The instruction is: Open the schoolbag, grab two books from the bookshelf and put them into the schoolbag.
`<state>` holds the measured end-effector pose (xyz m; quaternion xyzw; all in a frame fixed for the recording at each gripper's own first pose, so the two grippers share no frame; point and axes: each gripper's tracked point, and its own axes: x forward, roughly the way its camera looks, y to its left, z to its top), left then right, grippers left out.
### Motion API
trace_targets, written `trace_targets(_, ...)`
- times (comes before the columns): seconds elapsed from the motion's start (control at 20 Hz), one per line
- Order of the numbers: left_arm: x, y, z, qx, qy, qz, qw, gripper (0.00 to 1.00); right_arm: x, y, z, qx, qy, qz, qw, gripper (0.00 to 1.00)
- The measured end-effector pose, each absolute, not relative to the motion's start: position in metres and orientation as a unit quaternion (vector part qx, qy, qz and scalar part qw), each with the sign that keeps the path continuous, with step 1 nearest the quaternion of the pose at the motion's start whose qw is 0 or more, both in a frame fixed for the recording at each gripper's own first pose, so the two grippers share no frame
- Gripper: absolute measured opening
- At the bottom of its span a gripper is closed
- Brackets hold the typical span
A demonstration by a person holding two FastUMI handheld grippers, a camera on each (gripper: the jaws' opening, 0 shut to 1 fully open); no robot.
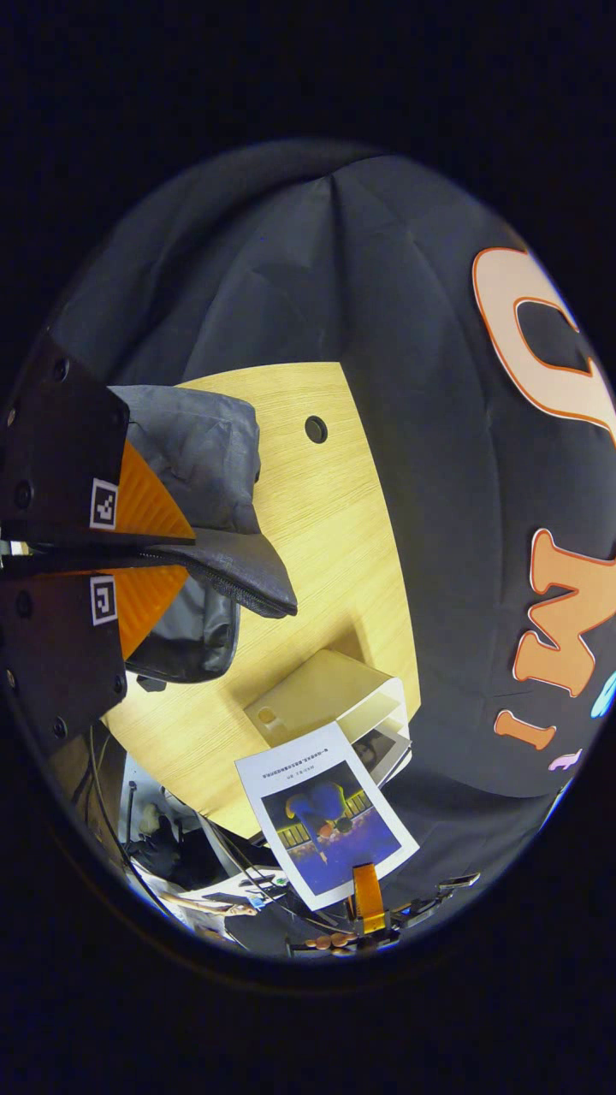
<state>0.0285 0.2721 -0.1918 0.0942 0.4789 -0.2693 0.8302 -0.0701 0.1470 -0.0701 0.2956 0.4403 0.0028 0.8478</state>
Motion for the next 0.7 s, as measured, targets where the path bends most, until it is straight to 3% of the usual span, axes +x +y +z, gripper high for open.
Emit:
trace_targets(0.2,0.027,0.272,-0.190,0.094,0.477,-0.267,0.832,0.06,-0.078,0.186,-0.065,0.328,0.426,0.044,0.842,0.28)
trace_targets(0.7,0.028,0.283,-0.183,0.089,0.456,-0.227,0.856,0.10,-0.074,0.297,-0.137,0.364,0.467,0.107,0.799,0.28)
